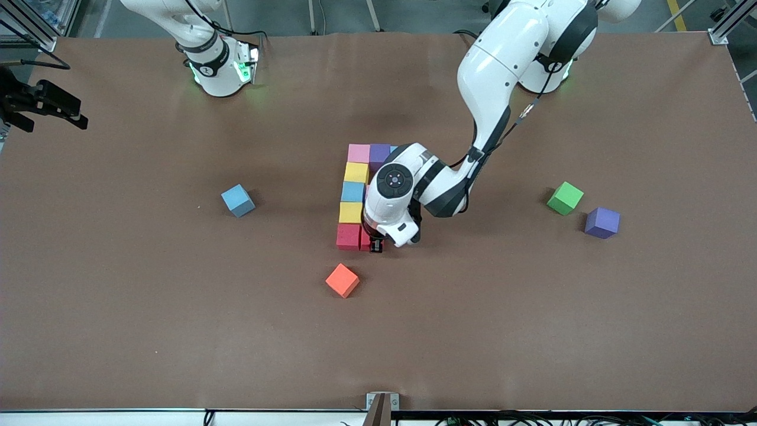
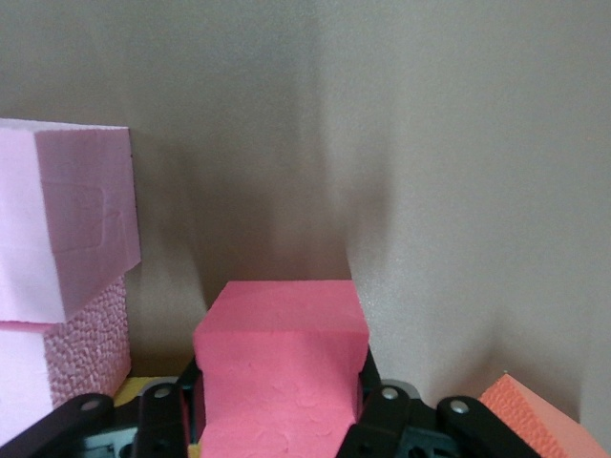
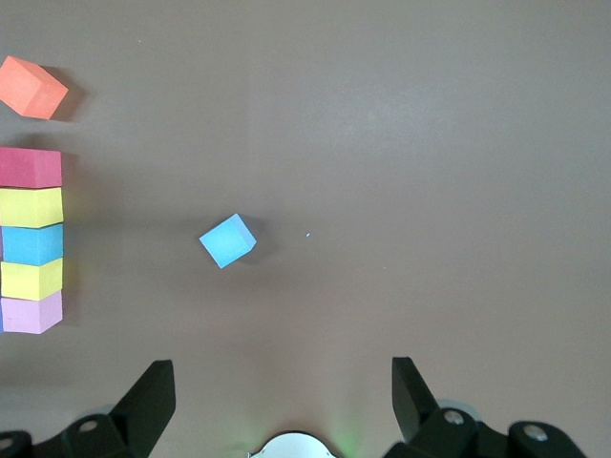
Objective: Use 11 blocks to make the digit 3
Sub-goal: 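Lower the hot pink cube beside the red cube and open the left gripper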
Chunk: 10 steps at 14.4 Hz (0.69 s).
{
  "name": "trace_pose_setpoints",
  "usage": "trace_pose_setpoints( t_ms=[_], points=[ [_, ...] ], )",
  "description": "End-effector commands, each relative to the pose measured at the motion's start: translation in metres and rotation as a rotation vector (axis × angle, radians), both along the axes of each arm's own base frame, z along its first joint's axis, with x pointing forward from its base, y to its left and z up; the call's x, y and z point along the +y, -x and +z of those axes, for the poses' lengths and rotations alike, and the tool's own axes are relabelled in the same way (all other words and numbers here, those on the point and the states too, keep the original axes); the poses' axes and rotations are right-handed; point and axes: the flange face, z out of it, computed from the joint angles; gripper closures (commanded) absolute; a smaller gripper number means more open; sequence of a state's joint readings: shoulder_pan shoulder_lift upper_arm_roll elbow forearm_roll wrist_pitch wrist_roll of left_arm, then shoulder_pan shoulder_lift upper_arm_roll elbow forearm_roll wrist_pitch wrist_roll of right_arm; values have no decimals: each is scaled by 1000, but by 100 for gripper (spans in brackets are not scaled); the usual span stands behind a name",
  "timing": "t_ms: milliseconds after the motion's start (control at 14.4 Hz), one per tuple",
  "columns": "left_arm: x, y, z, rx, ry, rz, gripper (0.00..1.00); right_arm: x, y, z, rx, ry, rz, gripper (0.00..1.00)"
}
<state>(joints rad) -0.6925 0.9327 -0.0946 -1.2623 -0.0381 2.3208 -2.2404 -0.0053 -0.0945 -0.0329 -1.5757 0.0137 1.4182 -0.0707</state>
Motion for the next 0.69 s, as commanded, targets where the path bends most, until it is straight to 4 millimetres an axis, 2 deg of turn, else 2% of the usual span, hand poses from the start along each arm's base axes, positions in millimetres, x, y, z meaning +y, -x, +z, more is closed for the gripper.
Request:
trace_pose_setpoints(
  t_ms=[0,69,139,416,624],
  points=[
    [-1,-1,-3,-4,-4,-7,33,0,9,2,-13,-12,8,0],
    [-1,-1,-3,-8,-6,-23,20,0,9,2,-13,-12,8,0],
    [-2,0,-3,-15,-11,-42,0,0,9,2,-13,-12,8,0],
    [-4,0,4,-40,-34,-72,0,0,9,2,-13,-12,8,0],
    [-4,0,31,-42,-38,-78,0,0,9,2,-15,-12,8,0]
  ],
)
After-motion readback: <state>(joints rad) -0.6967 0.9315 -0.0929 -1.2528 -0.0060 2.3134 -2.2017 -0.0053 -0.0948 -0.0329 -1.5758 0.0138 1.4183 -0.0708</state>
